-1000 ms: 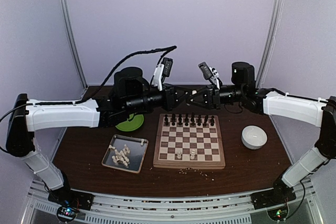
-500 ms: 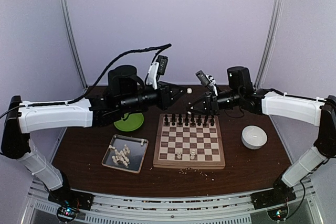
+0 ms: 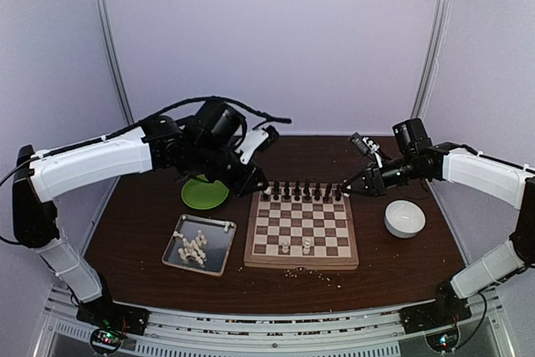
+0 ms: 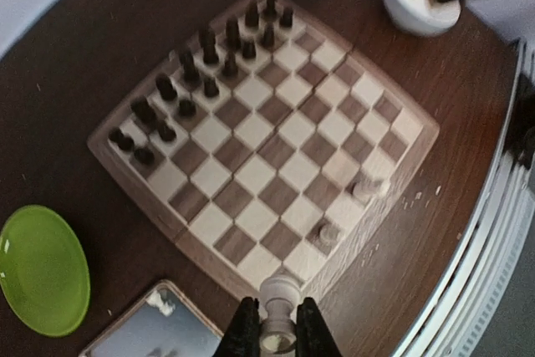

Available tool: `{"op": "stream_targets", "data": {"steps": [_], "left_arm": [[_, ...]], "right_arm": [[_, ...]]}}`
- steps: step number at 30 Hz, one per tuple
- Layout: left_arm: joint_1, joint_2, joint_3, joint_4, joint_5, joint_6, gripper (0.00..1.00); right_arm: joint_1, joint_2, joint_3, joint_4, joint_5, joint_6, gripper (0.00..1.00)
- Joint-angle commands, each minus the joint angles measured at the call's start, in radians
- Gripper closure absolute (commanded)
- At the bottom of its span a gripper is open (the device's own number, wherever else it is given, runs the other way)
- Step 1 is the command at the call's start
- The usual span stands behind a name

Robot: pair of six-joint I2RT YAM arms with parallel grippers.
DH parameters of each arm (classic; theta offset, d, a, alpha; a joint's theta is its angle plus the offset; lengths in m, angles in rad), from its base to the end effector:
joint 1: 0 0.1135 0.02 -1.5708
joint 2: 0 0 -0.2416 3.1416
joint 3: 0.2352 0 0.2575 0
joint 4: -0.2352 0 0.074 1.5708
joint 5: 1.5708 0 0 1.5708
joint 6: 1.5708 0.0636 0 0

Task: Set up the chess pieces on the board
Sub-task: Place the rook at a1.

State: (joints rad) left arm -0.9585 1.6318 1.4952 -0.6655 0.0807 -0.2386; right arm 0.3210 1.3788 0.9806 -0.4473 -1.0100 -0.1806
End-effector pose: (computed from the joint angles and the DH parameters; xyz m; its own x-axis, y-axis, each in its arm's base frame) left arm 0.2179 -0.3192 0.2812 -0.6018 0.4470 -0.6618 0.7262 0.6511 -0.2206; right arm 0.2672 0.1456 0.2282 -0.5726 -0.2911 -0.7664 -0.8170 0.2797 0.5042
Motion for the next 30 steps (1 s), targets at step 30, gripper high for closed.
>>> {"op": "stream_targets", "data": {"steps": [30], "left_arm": [[-0.085,0.357,0.044,-0.157,-0.082,0.067,0.91]], "right_arm": [[-0.129,-0.018,0.031,-0.062,-0.029,-0.07,0.97]]}}
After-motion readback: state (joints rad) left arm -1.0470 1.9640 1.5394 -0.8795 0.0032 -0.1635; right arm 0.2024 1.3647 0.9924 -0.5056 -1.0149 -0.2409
